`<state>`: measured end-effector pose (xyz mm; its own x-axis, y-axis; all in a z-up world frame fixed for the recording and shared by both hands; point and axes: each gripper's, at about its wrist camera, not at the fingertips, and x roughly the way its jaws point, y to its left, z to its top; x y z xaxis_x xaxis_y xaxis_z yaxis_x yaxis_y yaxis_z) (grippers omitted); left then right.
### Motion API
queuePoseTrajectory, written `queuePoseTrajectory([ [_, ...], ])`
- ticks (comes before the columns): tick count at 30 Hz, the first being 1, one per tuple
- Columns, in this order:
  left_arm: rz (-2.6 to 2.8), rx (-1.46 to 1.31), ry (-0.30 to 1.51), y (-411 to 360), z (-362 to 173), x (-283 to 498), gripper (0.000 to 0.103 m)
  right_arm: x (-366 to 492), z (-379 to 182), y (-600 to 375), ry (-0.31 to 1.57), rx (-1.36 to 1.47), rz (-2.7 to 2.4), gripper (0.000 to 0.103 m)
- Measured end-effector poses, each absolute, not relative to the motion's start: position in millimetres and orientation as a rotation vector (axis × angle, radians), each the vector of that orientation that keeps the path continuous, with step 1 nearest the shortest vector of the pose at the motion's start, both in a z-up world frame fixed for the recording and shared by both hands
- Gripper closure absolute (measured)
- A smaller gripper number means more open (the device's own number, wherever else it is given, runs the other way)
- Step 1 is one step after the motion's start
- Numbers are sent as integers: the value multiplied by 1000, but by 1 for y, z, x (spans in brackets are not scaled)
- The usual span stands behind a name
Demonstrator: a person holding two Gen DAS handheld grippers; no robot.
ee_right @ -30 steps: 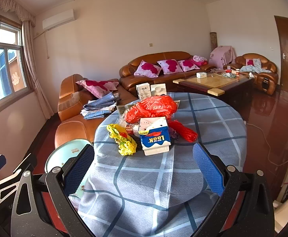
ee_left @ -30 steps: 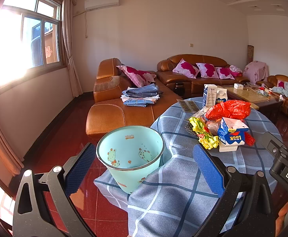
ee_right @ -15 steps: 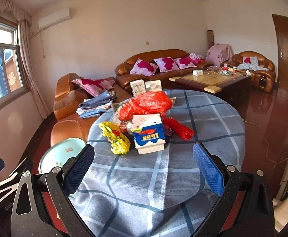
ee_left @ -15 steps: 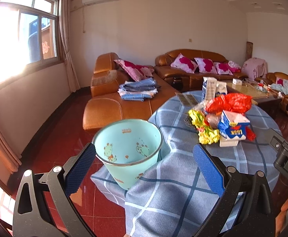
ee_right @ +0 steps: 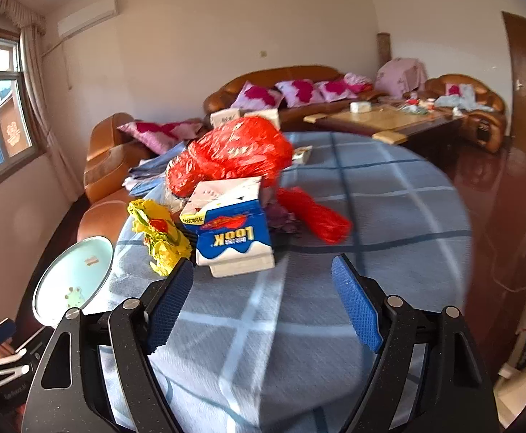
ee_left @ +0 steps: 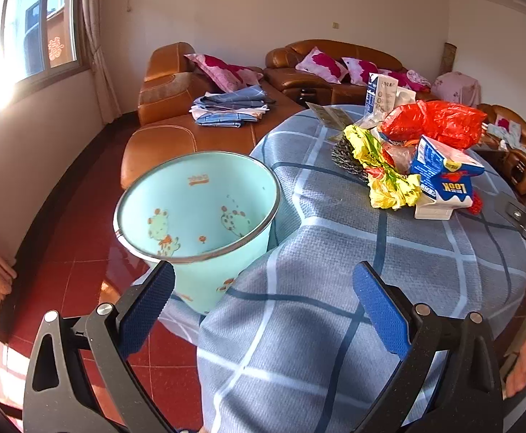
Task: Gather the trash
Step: 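Grasp the blue-white LOOK tissue box with the right tool while the left tool grasps the yellow snack bag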
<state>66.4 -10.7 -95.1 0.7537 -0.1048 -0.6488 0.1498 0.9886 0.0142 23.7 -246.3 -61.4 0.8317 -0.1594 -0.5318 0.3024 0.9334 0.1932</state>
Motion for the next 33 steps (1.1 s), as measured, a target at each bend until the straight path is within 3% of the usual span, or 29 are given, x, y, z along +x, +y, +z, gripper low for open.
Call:
queuePoseTrajectory([
  [3, -140, 62, 709, -14, -97, 83, 6, 49, -66, -246, 544, 287, -226, 12],
  [11, -187, 41, 702, -38, -87, 128, 6, 109, -72, -244, 604, 242, -222, 10],
  [12, -193, 38, 705, -43, -87, 134, 6, 114, -74, -245, 613, 236, -222, 11],
  [14, -203, 27, 711, -49, -87, 144, 6, 119, -79, -248, 635, 242, -184, 31],
  [28, -301, -44, 776, -122, -102, 190, 7, 48, -63, -298, 553, 400, -188, 32],
  [30, -308, -39, 793, -133, -108, 192, 13, 46, -65, -302, 563, 415, -192, 32],
  [32, -328, -13, 809, -141, -115, 193, 34, 46, -67, -301, 569, 418, -197, 32],
  [33, -334, -8, 816, -141, -118, 193, 40, 44, -67, -300, 568, 420, -195, 32],
])
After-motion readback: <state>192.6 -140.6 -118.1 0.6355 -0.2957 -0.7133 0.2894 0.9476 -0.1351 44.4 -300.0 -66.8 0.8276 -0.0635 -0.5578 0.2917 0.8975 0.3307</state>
